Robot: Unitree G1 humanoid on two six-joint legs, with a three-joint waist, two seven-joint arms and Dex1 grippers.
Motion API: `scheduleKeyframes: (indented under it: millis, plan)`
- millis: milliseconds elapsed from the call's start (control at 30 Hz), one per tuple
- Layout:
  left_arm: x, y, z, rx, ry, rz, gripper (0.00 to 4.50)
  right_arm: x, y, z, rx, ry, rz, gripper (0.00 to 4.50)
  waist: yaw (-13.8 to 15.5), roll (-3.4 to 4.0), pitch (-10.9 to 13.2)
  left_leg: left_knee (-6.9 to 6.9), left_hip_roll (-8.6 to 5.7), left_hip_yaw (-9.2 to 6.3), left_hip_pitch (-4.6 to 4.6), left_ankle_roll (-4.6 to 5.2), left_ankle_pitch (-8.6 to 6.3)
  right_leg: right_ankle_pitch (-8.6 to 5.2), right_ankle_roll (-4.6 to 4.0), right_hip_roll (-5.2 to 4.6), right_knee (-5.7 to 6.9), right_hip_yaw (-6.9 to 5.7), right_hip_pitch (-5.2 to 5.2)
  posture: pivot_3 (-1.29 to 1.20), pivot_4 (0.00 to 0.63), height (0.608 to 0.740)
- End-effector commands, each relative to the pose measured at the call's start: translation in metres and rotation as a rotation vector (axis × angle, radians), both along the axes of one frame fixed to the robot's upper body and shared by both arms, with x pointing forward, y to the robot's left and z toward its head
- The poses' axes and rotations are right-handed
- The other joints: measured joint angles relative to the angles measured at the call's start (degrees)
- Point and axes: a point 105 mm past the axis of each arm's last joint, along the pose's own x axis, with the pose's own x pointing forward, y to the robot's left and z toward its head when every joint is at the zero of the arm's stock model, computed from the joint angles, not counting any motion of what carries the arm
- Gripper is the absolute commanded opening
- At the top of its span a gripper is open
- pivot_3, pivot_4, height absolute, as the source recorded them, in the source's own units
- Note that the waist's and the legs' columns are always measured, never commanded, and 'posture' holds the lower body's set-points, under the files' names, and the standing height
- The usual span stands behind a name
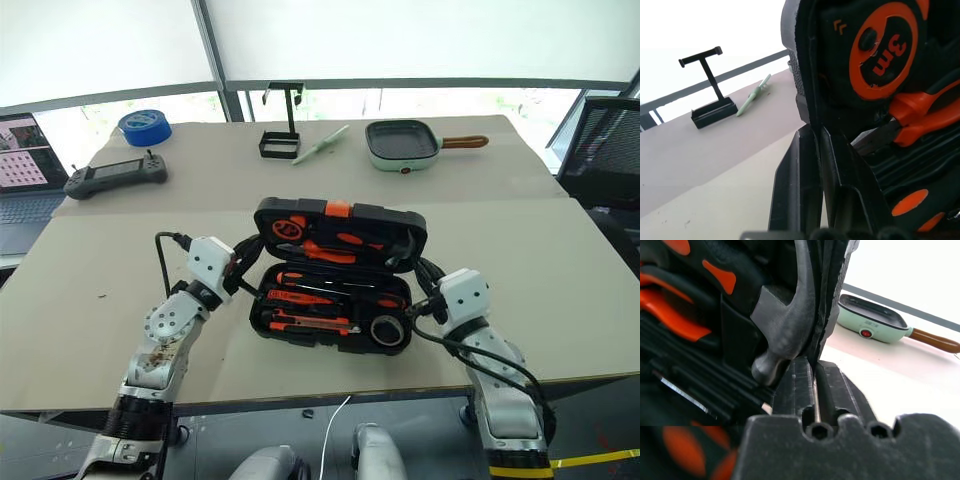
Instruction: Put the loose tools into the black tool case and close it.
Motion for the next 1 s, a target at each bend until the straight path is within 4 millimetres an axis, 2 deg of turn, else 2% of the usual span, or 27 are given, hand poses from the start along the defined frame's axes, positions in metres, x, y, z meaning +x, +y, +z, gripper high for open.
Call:
scheduleKeyframes:
  millis: [33, 67, 133, 200, 267, 300, 400, 567, 700, 900, 1000]
  plan:
    - [-0.013, 0.037, 0.008, -0.028, 0.017, 0.098, 0.72, -0.024, -0.003, 0.010, -0.084, -0.027, 0.061, 2.06, -0.23, -0.01, -0.01, -0.25, 0.01, 0.18, 0.18, 0.01, 0.00, -0.01, 0.01, 0.05, 0.00, 0.22, 0.01, 0.00, 0.150, 0.740]
    - [-0.017, 0.038, 0.010, -0.029, 0.020, 0.089, 0.90, -0.029, -0.003, 0.010, -0.093, -0.019, 0.075, 2.36, -0.36, -0.01, -0.01, -0.37, 0.05, 0.27, 0.25, 0.01, -0.01, -0.03, 0.01, 0.10, -0.02, 0.34, 0.01, 0.00, 0.150, 0.740]
    - [-0.036, 0.051, 0.023, -0.023, 0.066, 0.035, 1.59, -0.047, -0.011, 0.023, -0.102, 0.019, 0.125, 2.96, -0.28, -0.01, 0.01, -0.53, 0.19, 0.42, 0.38, 0.01, -0.01, -0.09, -0.02, 0.34, -0.01, 0.56, -0.02, 0.00, 0.150, 0.740]
    - [-0.049, 0.058, 0.031, 0.027, 0.079, -0.007, 2.31, -0.056, -0.018, 0.031, -0.090, 0.064, 0.143, 3.71, -0.07, -0.06, 0.04, -0.52, 0.23, 0.41, 0.30, 0.01, -0.02, -0.12, -0.04, 0.38, -0.01, 0.55, -0.12, 0.00, 0.150, 0.740]
    - [-0.051, 0.062, 0.025, 0.050, 0.112, -0.006, 2.94, -0.056, -0.019, 0.029, 0.003, 0.126, 0.133, 4.32, 0.24, -0.23, -0.02, -0.49, 0.24, 0.37, 0.34, 0.04, -0.04, -0.11, -0.03, 0.37, -0.10, 0.52, -0.02, 0.00, 0.150, 0.740]
    - [-0.050, 0.062, 0.021, 0.036, 0.137, -0.001, 3.36, -0.054, -0.018, 0.027, 0.050, 0.156, 0.134, 4.50, 0.68, -0.30, -0.12, -0.48, 0.24, 0.34, 0.40, 0.07, -0.06, -0.11, -0.03, 0.37, -0.13, 0.51, 0.07, 0.00, 0.150, 0.740]
    - [-0.041, 0.057, 0.014, -0.027, 0.212, -0.007, 4.44, -0.043, -0.012, 0.028, 0.221, 0.240, 0.128, 4.50, 1.42, -0.34, -0.14, -0.47, 0.18, 0.32, 0.48, 0.25, -0.18, -0.12, 0.01, 0.27, -0.19, 0.48, 0.23, 0.00, 0.150, 0.740]
    - [-0.007, 0.047, 0.008, -0.161, 0.399, -0.012, 4.44, -0.004, -0.005, 0.038, 0.340, 0.341, 0.095, 4.50, 1.52, -0.42, -0.11, -0.32, 0.06, 0.32, 0.30, 0.27, -0.17, -0.07, 0.02, 0.19, -0.07, 0.46, 0.07, 0.00, 0.150, 0.740]
    - [0.018, 0.037, -0.003, -0.276, 0.641, -0.044, 4.44, 0.025, 0.001, 0.041, 0.360, 0.452, 0.092, 4.50, 1.32, -0.43, -0.13, -0.36, 0.06, 0.31, 0.31, 0.24, -0.14, -0.08, 0.02, 0.24, -0.06, 0.45, 0.05, 0.00, 0.150, 0.740]
    - [0.054, 0.027, 0.002, -0.314, 0.717, -0.026, 4.44, 0.068, -0.012, 0.046, 0.452, 0.534, -0.039, 4.50, 1.17, -0.43, -0.12, -0.32, 0.04, 0.32, 0.06, 0.25, -0.13, -0.05, 0.06, 0.20, -0.04, 0.29, -0.08, 0.00, 0.150, 0.740]
    - [0.069, 0.019, 0.003, -0.331, 0.745, -0.026, 4.44, 0.083, -0.011, 0.045, 0.440, 0.571, -0.059, 4.50, 1.18, -0.43, -0.12, -0.31, 0.01, 0.30, 0.05, 0.24, -0.13, -0.05, 0.06, 0.16, -0.05, 0.22, -0.08, 0.00, 0.150, 0.740]
